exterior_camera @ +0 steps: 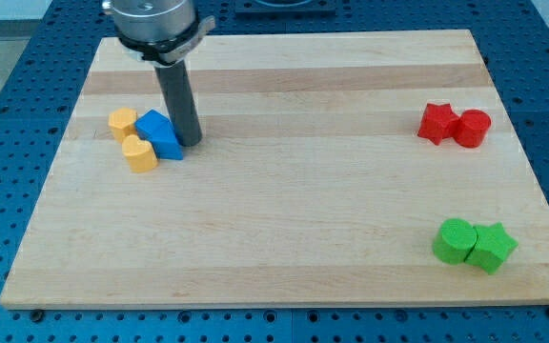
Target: Move your arm close to the green star
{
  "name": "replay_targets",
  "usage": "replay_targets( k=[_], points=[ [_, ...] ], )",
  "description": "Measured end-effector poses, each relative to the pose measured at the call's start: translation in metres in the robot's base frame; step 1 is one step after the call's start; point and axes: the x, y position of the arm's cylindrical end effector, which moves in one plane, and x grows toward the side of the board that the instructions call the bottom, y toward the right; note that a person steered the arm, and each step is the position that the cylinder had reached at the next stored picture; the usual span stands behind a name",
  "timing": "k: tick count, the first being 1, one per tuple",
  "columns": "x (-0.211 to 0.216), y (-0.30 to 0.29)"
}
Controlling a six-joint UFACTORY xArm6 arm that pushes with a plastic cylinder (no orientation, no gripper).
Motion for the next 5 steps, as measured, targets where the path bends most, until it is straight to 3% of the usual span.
replay_targets(
  k=[1, 2, 3, 5],
  points=[
    [0.0, -0.013],
    [0.0, 0.011],
    [0.0, 0.091],
    [0.08, 0.26]
  ],
)
